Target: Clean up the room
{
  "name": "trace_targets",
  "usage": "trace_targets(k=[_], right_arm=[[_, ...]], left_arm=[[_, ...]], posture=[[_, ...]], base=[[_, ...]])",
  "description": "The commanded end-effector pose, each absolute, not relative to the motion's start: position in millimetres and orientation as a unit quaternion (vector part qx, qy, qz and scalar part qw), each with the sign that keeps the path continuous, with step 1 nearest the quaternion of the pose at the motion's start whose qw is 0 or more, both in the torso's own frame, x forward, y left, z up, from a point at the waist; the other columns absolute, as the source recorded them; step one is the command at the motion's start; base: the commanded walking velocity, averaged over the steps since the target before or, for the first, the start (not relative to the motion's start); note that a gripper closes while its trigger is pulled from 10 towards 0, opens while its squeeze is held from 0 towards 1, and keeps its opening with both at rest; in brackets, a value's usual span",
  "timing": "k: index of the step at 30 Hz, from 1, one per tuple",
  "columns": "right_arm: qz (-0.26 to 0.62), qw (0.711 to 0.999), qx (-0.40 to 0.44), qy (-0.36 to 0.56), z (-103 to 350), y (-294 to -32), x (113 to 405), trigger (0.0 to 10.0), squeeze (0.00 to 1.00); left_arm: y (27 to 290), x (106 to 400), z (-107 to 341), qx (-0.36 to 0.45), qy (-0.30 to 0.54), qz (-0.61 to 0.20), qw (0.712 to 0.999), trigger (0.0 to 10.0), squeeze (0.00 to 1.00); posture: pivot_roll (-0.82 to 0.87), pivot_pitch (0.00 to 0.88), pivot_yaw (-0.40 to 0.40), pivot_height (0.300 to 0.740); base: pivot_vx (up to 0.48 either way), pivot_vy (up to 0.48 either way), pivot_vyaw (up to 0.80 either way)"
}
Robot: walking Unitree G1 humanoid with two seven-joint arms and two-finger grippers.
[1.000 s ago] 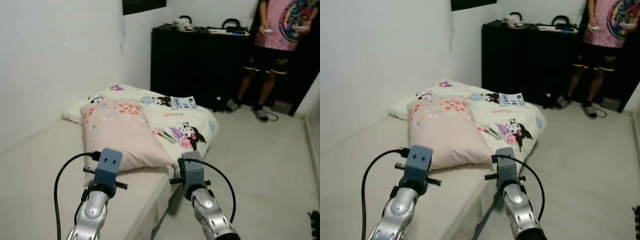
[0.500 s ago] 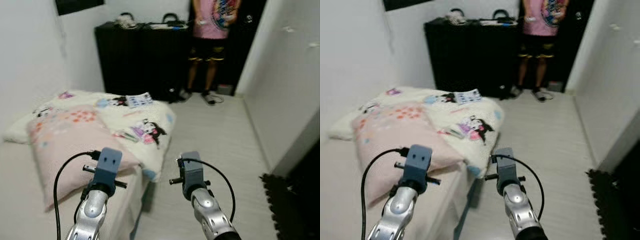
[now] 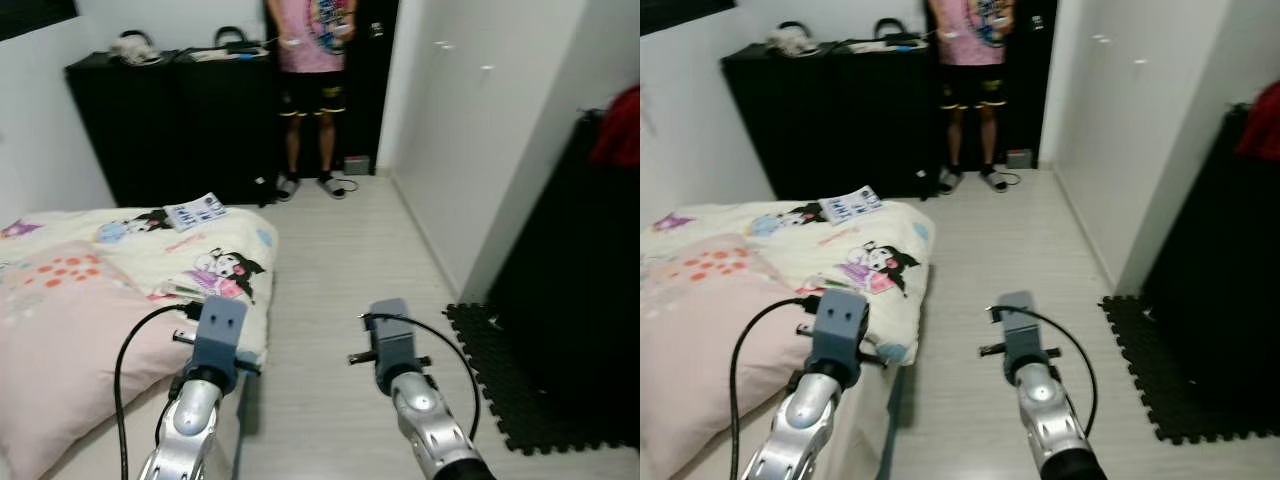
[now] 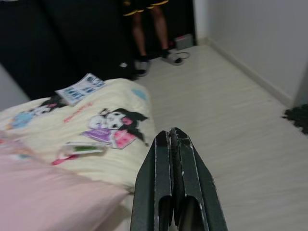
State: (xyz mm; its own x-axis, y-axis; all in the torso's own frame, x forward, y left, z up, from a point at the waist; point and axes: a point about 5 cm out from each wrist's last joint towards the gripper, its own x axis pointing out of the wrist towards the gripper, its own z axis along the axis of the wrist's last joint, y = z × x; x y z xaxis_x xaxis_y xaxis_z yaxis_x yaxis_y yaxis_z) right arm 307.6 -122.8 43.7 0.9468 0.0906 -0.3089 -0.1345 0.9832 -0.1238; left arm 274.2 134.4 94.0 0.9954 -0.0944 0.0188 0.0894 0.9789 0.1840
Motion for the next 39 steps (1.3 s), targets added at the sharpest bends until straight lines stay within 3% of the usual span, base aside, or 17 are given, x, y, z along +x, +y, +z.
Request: trace_targets(k=[1,39], right_arm=[[0.065,0.983,-0.064,0.16,39.5,-116.6,304.7,10.0,0.0],[0.058,0.983,-0.061,0.16,38.6,-116.4,303.9,10.0,0.0]], left_arm=[[139.5,272.5,90.2,0.091,-0.004,-0.037,0.995,10.0,0.0],[142.6,273.6,89.8,0.089,0.001,-0.028,0.996,10.0,0.0]], posture=[[0.01,0.0,0.002,0.74],[0.01,0.0,0.014,0.74]], base=[[0.0,0.0,-0.8],[0.0,0.0,-0.8]])
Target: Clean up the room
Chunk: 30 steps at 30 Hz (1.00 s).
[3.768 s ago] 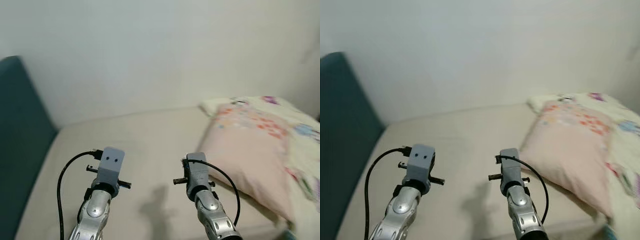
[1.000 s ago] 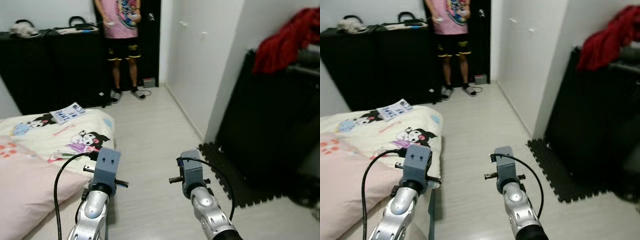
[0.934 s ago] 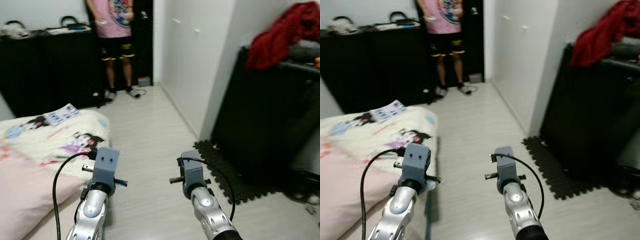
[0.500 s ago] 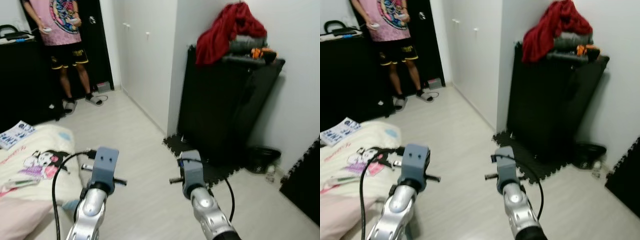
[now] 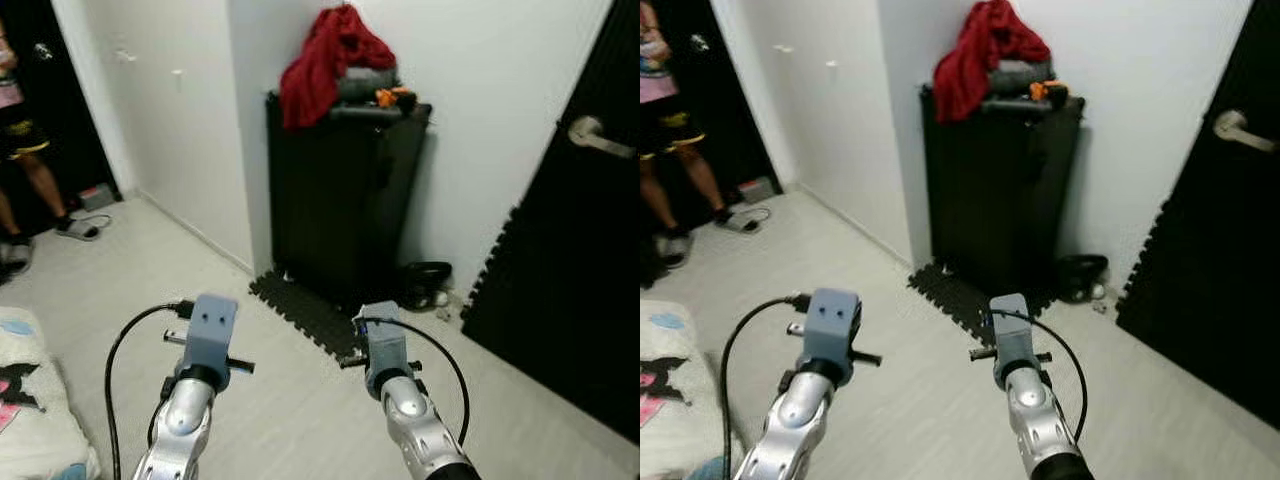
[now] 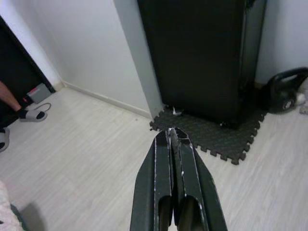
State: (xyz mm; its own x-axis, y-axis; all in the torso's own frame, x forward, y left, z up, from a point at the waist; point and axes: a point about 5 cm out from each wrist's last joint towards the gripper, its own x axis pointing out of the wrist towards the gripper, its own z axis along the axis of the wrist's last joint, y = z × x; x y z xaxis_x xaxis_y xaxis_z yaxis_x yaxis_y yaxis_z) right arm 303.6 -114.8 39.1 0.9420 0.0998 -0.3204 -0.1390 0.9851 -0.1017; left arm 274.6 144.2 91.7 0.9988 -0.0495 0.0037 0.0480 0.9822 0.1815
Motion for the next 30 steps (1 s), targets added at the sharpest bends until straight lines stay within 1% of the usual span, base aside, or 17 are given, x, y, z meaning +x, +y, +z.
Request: trace_targets(k=[1,30], right_arm=[[0.058,0.983,-0.06,0.161,38.4,-116.2,303.9,10.0,0.0],[0.055,0.983,-0.058,0.167,36.8,-115.3,304.4,10.0,0.0]], left_arm=[[142.7,273.8,89.7,0.09,0.001,-0.028,0.996,10.0,0.0],[143.2,272.9,88.6,0.094,0.004,-0.035,0.995,10.0,0.0]], posture=[[0.01,0.0,0.015,0.74],[0.02,0.0,0.013,0.74]], base=[[0.0,0.0,-0.8],[0.0,0.0,-0.8]])
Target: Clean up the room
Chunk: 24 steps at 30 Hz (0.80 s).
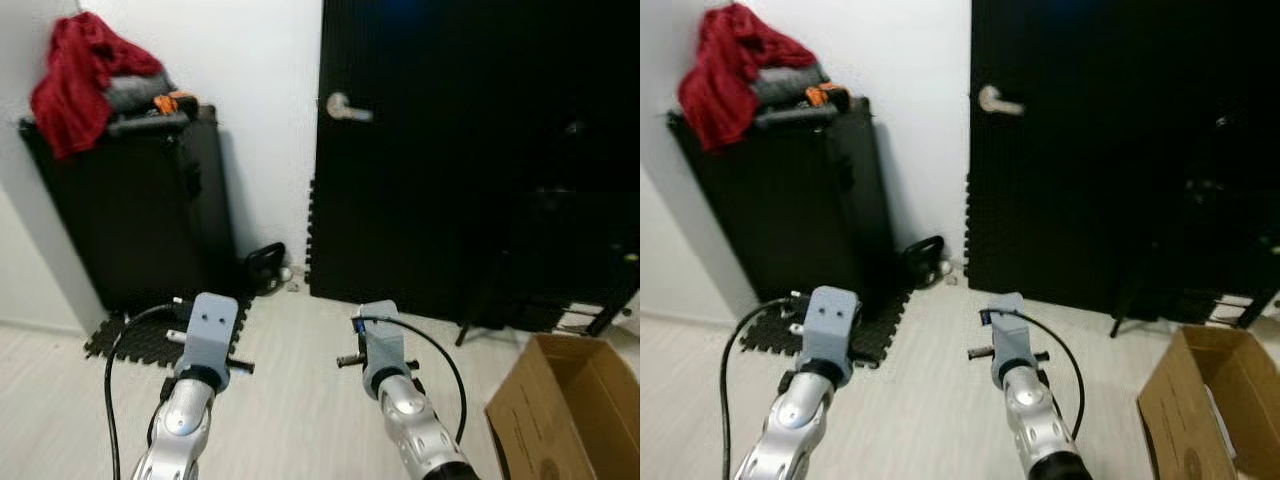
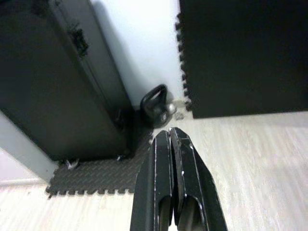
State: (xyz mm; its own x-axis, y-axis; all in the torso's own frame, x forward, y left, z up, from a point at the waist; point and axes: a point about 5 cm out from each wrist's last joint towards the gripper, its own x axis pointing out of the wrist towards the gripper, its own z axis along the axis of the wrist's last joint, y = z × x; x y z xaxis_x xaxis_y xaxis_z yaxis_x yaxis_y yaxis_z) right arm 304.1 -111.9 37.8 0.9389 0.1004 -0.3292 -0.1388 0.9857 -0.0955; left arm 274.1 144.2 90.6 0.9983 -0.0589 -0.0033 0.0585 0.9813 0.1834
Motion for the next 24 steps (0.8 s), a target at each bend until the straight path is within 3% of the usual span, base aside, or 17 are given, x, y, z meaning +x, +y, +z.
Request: trace_targets(k=[1,24], right_arm=[[0.055,0.983,-0.057,0.167,36.5,-115.3,304.2,10.0,0.0],[0.056,0.982,-0.058,0.17,35.5,-115.7,304.1,10.0,0.0]], left_arm=[[143.2,272.9,88.5,0.094,0.004,-0.035,0.995,10.0,0.0],[144.0,272.4,88.4,0.095,0.006,-0.035,0.995,10.0,0.0]], posture=[[0.02,0.0,0.013,0.74],[0.02,0.0,0.009,0.74]], base=[[0.0,0.0,-0.8],[0.0,0.0,-0.8]])
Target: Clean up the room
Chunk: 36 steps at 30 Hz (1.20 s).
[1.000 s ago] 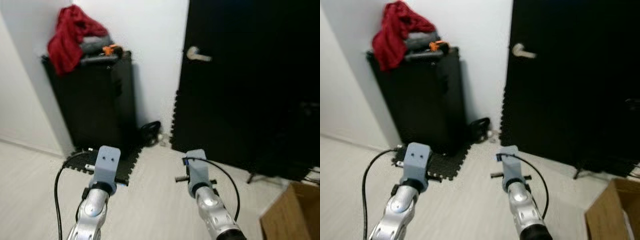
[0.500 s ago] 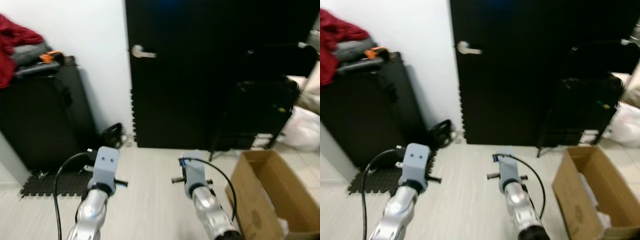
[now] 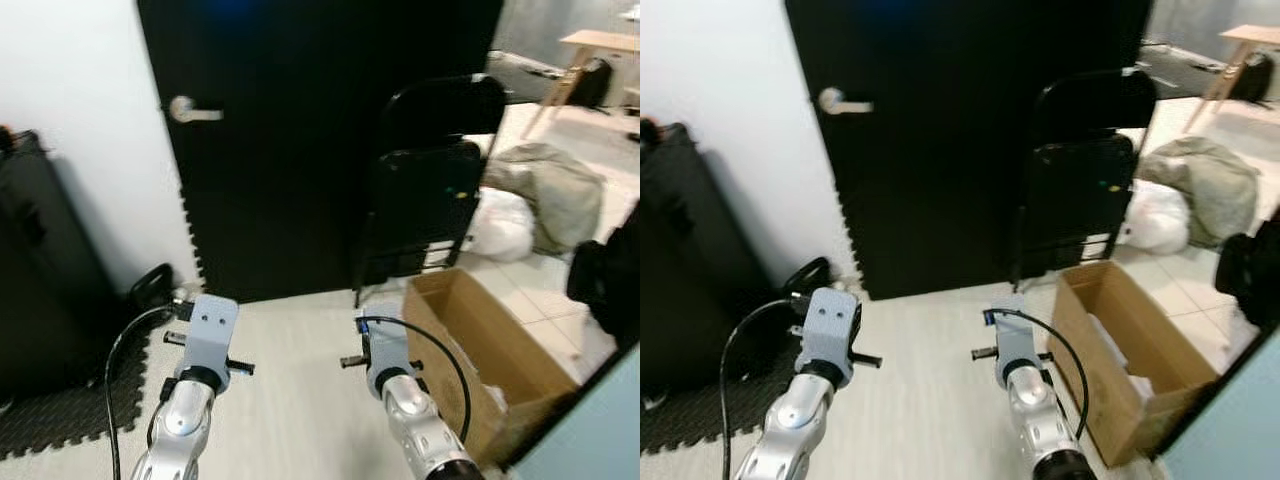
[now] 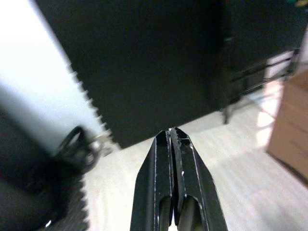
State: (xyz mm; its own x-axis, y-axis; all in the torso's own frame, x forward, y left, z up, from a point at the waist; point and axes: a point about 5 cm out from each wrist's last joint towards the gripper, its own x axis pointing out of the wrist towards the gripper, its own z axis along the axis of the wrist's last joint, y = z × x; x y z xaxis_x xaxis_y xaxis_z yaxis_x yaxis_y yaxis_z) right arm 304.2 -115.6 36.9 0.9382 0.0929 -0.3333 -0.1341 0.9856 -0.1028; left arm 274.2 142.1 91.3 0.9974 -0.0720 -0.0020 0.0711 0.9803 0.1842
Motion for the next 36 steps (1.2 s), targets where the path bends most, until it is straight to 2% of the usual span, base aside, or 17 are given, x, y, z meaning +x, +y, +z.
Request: trace_targets(k=[1,29,36], right_arm=[[0.056,0.982,-0.058,0.17,35.5,-115.7,304.1,10.0,0.0],[0.064,0.983,-0.055,0.165,37.4,-113.7,306.7,10.0,0.0],[0.112,0.975,-0.07,0.178,33.4,-102.9,303.8,10.0,0.0]], left_arm=[[144.0,272.4,88.4,0.095,0.006,-0.035,0.995,10.0,0.0],[145.7,272.4,86.6,0.095,0.013,-0.029,0.995,10.0,0.0],[146.7,272.7,83.8,0.071,0.028,-0.007,0.997,10.0,0.0]], posture=[[0.02,0.0,0.009,0.74],[0.02,0.0,0.006,0.74],[0.02,0.0,0.002,0.74]], base=[[0.0,0.0,-0.8],[0.0,0.0,-0.8],[0.0,0.0,0.0]])
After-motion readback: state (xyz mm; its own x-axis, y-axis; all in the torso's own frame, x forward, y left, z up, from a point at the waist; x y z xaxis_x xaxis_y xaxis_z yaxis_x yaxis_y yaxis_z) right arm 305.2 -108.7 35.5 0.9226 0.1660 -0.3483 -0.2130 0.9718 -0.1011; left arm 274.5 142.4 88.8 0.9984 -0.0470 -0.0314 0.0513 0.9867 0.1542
